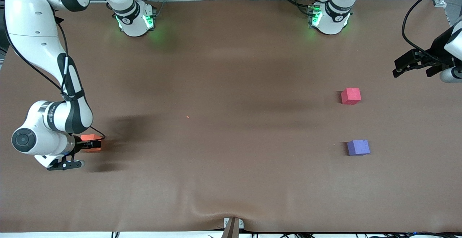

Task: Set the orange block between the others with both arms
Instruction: 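Close the right gripper on the orange cube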

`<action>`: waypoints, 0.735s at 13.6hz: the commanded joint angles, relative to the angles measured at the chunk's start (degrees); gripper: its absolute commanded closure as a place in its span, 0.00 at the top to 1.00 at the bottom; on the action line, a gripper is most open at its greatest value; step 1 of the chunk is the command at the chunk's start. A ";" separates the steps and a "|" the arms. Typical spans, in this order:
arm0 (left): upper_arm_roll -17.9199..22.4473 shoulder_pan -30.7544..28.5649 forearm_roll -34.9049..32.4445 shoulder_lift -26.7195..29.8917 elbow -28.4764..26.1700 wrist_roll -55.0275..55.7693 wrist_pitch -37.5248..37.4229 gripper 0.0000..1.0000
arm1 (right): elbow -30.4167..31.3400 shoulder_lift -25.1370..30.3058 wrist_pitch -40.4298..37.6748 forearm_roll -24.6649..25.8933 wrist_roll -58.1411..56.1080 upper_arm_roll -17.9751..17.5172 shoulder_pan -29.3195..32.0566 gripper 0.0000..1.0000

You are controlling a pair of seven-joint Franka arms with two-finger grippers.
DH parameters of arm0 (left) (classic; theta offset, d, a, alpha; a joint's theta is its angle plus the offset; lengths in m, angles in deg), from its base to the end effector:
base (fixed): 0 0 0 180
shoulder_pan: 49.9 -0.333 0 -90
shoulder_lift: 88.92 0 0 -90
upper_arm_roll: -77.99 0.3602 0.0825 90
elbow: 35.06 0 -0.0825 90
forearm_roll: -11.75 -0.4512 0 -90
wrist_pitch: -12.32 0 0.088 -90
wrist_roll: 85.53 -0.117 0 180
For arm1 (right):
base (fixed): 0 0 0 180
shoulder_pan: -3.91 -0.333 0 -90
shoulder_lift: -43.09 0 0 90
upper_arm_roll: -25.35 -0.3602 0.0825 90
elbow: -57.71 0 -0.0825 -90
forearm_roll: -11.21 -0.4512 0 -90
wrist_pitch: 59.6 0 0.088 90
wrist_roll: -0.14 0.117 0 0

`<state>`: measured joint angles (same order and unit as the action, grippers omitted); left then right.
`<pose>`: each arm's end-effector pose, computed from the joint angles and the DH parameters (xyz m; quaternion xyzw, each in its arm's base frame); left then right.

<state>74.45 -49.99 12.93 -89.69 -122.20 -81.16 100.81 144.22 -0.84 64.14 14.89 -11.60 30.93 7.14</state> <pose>0.6231 -0.0397 0.6749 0.9999 0.0077 0.0043 0.0110 0.7725 -0.1118 0.1813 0.9950 0.0564 -0.0668 0.0489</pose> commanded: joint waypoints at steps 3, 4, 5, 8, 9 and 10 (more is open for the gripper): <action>-0.25 -0.35 1.02 -0.55 1.19 -1.21 -0.51 1.00 | 0.41 -0.02 -0.52 2.30 -0.12 -0.31 0.11 1.00; -0.25 -0.35 1.02 -0.55 1.27 -1.21 -0.51 1.00 | 1.11 -0.02 -0.43 2.30 0.05 -0.31 0.11 1.00; -0.25 -0.26 1.02 -0.46 1.28 -1.21 -0.51 1.00 | 1.20 -0.02 -0.34 2.30 0.23 -0.31 0.11 1.00; -0.25 -0.35 0.93 -0.37 1.28 -1.21 -0.60 1.00 | 1.20 -0.02 -0.08 2.30 0.85 -0.39 0.11 0.79; -0.25 -0.44 0.93 -0.46 1.19 -1.21 -0.60 1.00 | 1.20 -0.02 -0.16 2.30 1.02 -0.39 -0.24 0.65; -0.25 -0.44 0.93 -0.37 1.19 -1.21 -0.69 1.00 | 1.20 -0.02 -0.34 2.30 2.15 -0.39 -0.33 0.47</action>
<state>74.39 -49.95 12.93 -89.70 -122.18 -81.16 100.82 145.31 -0.92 63.82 16.05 -11.38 30.88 7.04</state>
